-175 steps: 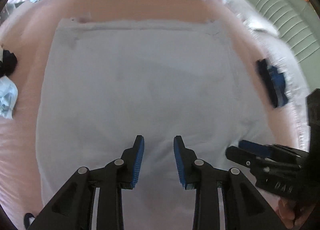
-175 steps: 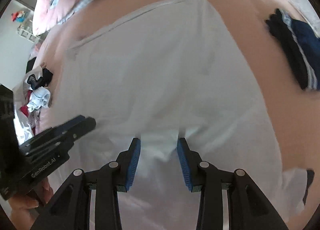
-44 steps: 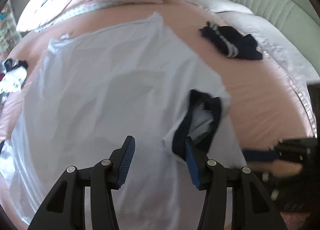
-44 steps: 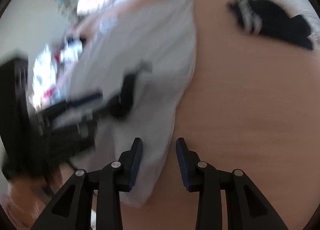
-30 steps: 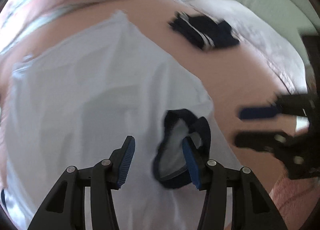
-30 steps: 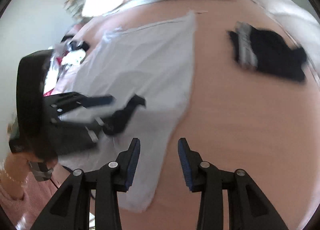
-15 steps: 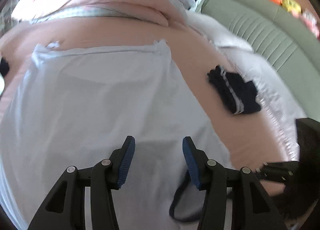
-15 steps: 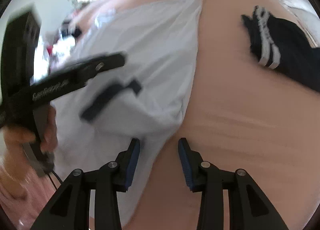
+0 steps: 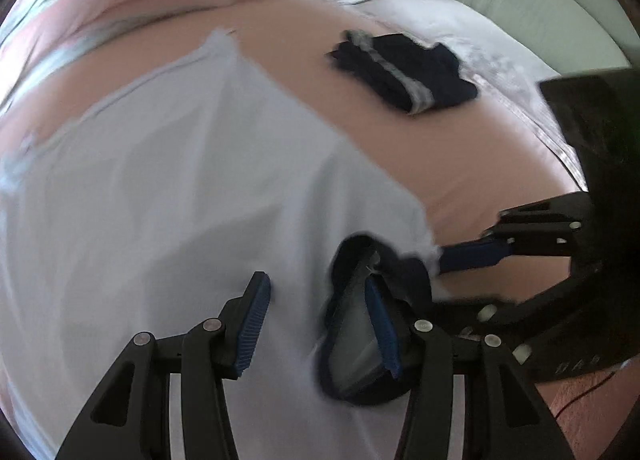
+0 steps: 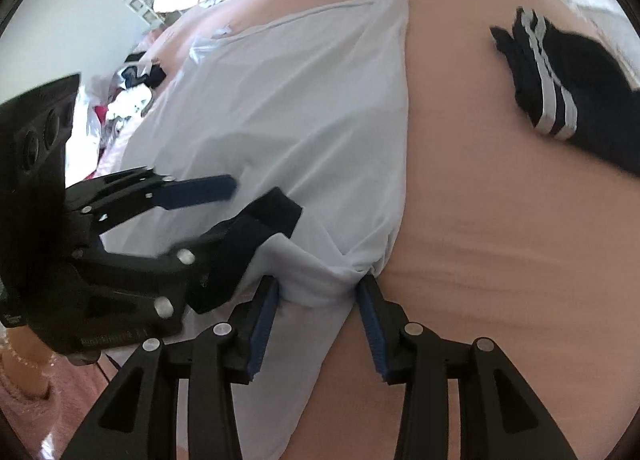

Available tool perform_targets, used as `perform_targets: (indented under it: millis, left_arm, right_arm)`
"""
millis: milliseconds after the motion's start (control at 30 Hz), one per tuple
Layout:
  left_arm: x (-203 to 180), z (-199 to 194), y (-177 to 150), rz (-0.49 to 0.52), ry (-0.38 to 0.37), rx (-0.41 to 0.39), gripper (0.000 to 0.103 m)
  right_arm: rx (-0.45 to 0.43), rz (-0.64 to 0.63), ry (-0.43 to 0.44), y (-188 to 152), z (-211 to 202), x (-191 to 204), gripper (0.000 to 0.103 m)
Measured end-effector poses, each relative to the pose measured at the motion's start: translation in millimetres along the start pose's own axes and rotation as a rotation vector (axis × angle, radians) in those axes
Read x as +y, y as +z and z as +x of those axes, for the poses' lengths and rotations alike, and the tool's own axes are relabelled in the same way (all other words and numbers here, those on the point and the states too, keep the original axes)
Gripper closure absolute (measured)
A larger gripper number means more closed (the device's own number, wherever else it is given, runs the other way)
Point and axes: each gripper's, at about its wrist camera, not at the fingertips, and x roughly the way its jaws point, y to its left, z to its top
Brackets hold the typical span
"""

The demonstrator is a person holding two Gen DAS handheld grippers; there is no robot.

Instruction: Fold clothes

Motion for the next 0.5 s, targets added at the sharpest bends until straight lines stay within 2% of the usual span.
perform_targets:
  millis: [33,200,300,333,433,500]
  left_arm:
    - [1,2,4,-0.001,-0.009,-0.004,0.057]
    - [24,12,18,-0.172,-0.137,-0.057,0.057]
    - [39,14,17,-0.321,-0.097,-0.071,0.057]
    - [44,7,14,-0.378,-0.107,-0.09,0.057]
    - [51,-30,-8,-0.493,-0.114,-0.203,0.057]
    - [51,-50,-27,-0.504,-0.091,-0.233,0.057]
  right_arm:
    - [0.0,-0.003,0.001,0,0,0,0.061]
    - [0.004,-0.017,0.001,-5,-3,-2,0.059]
    - [0.004,-0.022,0.006,-6,-5,-1,0.059]
    - [-0.005,-0.003,0.028,-6,-11,-5,0.058]
    - [-0.116,0.094,0.173,0,-42,-18,0.058]
    - [-0.205,0.077,0.154,2,-60,-18,0.058]
